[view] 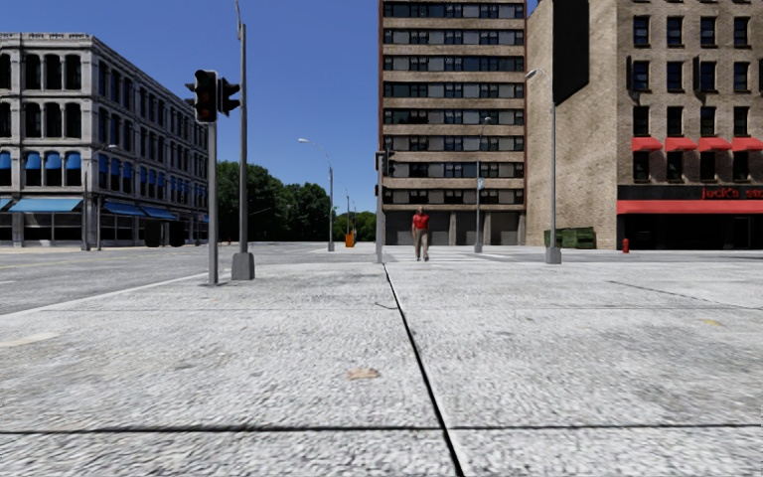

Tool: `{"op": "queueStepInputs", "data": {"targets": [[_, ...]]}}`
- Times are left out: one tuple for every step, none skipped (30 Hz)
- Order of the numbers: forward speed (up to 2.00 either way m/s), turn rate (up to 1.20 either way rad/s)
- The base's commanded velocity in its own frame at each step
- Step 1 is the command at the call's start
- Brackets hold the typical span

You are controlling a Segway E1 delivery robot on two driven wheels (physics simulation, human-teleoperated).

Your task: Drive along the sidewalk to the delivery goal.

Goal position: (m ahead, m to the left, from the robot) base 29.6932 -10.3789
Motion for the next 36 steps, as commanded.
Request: {"op": "queueStepInputs", "data": {"targets": [[2.00, 0.00], [2.00, 0.00], [2.00, 0.00], [2.00, 0.00], [2.00, 0.00], [2.00, 0.00], [2.00, 0.00], [2.00, 0.00], [2.00, 0.00], [2.00, 0.00], [2.00, 0.00], [2.00, 0.00], [2.00, 0.00], [2.00, -0.15], [2.00, -0.62], [2.00, -0.87], [2.00, -1.07], [2.00, -1.12], [2.00, -1.12], [2.00, -1.13], [2.00, -1.13], [2.00, -1.13], [2.00, -1.13], [2.00, -1.13], [2.00, -1.13], [2.00, -1.13], [2.00, -1.13], [2.00, -0.90], [2.00, -0.71], [2.00, -0.58], [2.00, -0.54], [2.00, -0.52], [2.00, -0.48], [2.00, -0.48], [2.00, -0.38], [2.00, -0.19]]}}
